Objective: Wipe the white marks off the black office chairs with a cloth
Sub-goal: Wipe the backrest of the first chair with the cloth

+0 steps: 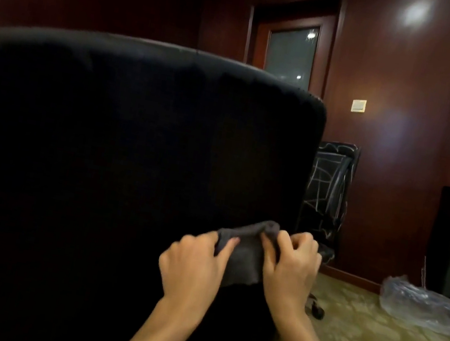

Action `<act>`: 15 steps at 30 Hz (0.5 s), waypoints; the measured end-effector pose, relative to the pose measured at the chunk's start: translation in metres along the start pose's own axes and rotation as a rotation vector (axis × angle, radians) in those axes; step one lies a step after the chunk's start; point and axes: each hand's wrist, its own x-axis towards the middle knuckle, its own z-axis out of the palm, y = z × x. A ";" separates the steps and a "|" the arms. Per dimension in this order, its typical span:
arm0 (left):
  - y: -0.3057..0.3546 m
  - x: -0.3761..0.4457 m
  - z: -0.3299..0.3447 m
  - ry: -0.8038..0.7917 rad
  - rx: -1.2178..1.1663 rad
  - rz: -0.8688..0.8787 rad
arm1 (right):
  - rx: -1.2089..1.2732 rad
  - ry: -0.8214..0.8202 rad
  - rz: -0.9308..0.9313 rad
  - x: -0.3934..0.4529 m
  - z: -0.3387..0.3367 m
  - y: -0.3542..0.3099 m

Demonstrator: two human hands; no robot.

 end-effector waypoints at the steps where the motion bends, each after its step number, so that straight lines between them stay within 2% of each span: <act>1: 0.002 0.003 -0.003 0.006 -0.013 0.006 | -0.026 -0.007 -0.024 0.012 -0.004 -0.001; 5: 0.043 0.056 -0.046 0.191 -0.129 0.068 | 0.081 0.055 0.067 0.097 -0.033 -0.032; 9: 0.084 0.116 -0.094 0.248 -0.204 0.103 | 0.322 0.133 0.265 0.180 -0.058 -0.064; 12: 0.097 0.136 -0.109 0.291 -0.259 0.124 | 0.514 0.149 0.451 0.197 -0.057 -0.078; 15: 0.081 0.142 -0.116 0.318 -0.281 0.106 | 0.492 0.174 0.461 0.189 -0.053 -0.097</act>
